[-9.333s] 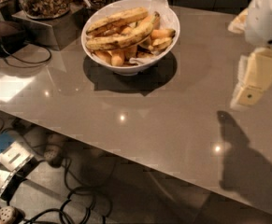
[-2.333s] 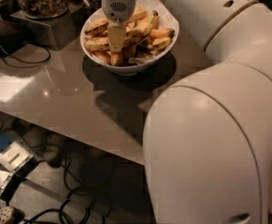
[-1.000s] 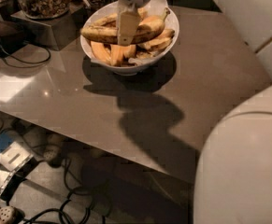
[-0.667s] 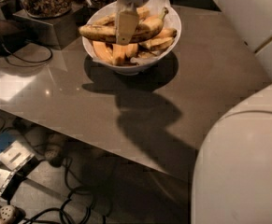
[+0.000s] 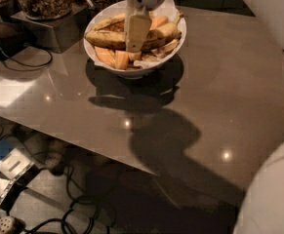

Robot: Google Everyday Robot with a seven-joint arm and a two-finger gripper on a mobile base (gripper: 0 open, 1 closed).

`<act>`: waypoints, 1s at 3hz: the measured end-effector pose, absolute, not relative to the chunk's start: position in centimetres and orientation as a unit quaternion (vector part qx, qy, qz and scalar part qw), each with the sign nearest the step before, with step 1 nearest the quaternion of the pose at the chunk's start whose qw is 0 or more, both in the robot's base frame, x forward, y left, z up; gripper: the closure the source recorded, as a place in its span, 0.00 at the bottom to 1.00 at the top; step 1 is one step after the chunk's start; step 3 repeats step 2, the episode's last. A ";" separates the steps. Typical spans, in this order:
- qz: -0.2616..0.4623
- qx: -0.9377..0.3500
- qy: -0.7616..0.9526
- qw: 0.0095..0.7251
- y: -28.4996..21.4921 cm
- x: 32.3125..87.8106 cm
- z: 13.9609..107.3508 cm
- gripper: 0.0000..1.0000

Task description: Pick banana from white bowl

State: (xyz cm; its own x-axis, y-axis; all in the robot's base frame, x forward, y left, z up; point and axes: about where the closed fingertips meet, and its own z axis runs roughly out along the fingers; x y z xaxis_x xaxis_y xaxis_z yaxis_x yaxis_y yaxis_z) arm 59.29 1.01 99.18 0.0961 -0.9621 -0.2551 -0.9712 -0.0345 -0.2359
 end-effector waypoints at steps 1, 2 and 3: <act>0.036 -0.722 0.670 0.167 0.3 55.3 98.8 1.00; 0.036 -0.722 0.670 0.171 0.5 55.4 98.6 1.00; 0.036 -0.722 0.670 0.171 0.5 55.4 98.6 1.00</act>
Offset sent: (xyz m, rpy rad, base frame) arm -0.0359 -0.0068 -0.0034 0.0161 0.0402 0.0132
